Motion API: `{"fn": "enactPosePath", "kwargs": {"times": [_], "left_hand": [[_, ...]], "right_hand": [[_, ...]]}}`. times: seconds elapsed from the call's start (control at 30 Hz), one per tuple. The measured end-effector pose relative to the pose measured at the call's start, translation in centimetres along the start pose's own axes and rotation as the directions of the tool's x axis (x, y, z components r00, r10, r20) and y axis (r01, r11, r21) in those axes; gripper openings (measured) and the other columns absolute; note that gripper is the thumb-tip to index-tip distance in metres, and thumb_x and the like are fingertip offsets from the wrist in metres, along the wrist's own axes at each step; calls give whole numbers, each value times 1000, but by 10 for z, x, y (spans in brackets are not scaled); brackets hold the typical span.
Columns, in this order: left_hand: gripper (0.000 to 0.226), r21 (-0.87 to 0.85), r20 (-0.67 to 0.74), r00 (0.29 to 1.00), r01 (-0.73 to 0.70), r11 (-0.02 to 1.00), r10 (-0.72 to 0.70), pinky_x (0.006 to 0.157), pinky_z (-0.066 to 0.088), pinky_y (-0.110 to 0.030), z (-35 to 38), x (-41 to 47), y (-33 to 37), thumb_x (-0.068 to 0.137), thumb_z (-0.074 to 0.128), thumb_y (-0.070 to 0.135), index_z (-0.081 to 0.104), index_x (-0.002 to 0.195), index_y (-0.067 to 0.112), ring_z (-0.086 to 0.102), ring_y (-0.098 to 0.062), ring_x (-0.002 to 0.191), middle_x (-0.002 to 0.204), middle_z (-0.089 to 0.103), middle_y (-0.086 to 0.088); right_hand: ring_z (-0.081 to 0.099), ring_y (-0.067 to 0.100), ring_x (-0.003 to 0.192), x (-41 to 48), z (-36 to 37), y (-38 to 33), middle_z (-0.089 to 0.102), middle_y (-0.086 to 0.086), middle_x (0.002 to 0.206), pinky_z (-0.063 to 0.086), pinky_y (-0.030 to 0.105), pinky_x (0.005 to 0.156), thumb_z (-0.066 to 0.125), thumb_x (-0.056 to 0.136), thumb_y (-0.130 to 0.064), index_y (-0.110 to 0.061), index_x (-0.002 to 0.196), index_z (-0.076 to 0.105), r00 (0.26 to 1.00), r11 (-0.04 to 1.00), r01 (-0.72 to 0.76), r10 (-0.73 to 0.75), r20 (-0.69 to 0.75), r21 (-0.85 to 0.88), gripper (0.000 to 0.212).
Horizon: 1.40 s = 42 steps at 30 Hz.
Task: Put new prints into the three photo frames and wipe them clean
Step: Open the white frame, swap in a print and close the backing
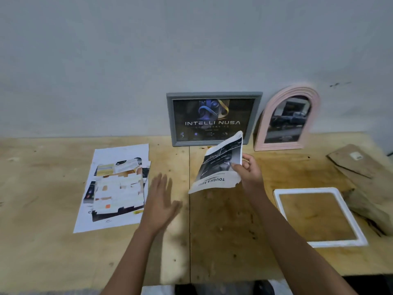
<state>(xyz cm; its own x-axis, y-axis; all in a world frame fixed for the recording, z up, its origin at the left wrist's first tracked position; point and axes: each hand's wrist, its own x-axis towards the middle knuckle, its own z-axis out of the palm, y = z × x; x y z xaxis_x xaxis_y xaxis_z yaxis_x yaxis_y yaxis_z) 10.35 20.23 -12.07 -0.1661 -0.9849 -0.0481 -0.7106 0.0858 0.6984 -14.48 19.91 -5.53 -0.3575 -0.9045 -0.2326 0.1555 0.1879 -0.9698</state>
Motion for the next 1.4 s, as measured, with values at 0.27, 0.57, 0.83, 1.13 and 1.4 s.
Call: {"fn": "enactPosePath", "kwargs": {"times": [0.27,0.57,0.83,1.13,1.4], "left_hand": [[48,-45,29,920,-389,920,390,104,36,-26,71,17,180,88,54,18,47,136,24,46,-12,125,137,51,4],[23,-772,-13,989,82,631,-145,80,53,-29,163,3,276,96,47,9,58,110,23,65,-12,94,106,68,2],[26,-437,66,948,308,845,-311,71,54,-39,255,-16,256,88,56,3,39,104,15,59,-22,86,97,55,-6],[50,37,-52,980,192,981,-190,80,50,-39,293,-37,235,81,61,13,44,128,15,52,-22,100,110,54,-5],[65,329,12,971,223,918,-241,97,34,-41,294,-39,232,88,53,32,25,145,15,28,-29,126,137,30,-10]], "right_hand": [[62,3,51,4,-98,-51,63,6,79,47,17,44,51,94,-8,-5,113,51,999,999,-6,4,48,50,19],[48,13,111,36,-260,-43,50,-6,119,40,26,88,63,88,-35,-15,127,47,989,947,25,-69,-128,-320,47],[58,8,69,42,-347,-4,63,0,82,43,16,51,67,83,-20,-16,88,55,961,739,-203,276,14,-642,14],[44,3,54,42,-366,16,47,-4,63,31,10,35,65,85,-29,-18,64,41,869,360,-130,490,69,-924,34],[67,26,77,45,-367,21,66,16,99,54,24,50,71,81,-17,-3,100,55,823,412,-254,567,28,-875,29]]}}
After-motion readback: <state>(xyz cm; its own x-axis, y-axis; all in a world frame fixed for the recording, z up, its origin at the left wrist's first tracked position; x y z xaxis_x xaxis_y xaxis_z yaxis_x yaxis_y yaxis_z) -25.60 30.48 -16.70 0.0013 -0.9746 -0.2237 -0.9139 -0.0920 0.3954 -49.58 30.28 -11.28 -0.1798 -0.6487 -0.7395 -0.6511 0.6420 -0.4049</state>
